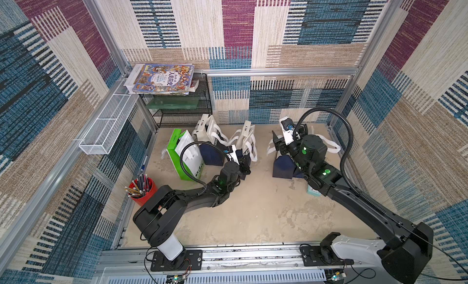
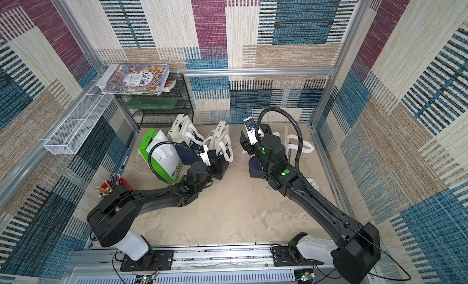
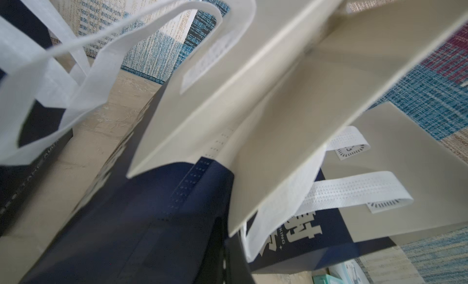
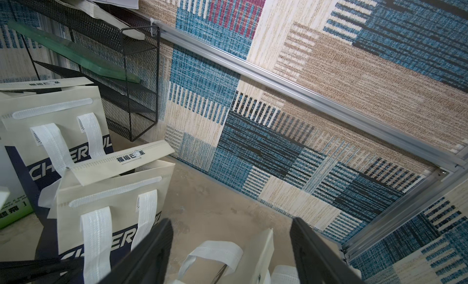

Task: Open the takeout bag
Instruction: Place the takeout bag at the center of the board.

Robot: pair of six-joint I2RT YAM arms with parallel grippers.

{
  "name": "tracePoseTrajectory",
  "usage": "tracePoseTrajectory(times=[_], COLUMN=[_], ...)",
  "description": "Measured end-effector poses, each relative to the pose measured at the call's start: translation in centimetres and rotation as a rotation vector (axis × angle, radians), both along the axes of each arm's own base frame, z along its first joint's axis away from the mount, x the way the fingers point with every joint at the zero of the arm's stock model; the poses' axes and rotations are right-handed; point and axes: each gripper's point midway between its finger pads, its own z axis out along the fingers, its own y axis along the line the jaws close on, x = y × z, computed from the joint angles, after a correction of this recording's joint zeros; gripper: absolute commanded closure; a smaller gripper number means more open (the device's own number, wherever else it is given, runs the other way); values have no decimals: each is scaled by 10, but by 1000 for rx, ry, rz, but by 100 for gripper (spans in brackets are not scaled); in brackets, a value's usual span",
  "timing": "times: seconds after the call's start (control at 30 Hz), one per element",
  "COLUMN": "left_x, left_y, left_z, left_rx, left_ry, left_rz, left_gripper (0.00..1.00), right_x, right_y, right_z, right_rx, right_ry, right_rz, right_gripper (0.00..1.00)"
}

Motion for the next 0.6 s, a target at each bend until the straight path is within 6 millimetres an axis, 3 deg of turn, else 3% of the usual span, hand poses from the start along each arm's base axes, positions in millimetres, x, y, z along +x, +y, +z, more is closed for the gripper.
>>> tracePoseTrajectory(times=[0.37, 0.6], left_x=[-1, 11], left_y=[-4, -10], left_z=[-12, -20], left_rx=[5, 5], left_ry=[17, 9], left_rz=[-21, -10], left_gripper=[100, 100], right_x=[-2, -4], right_y=[3, 5], right_z=[-3, -4], right_rx=[-10, -15], right_ry=[2, 0], right_rz=[4, 5], right_gripper=[23, 23])
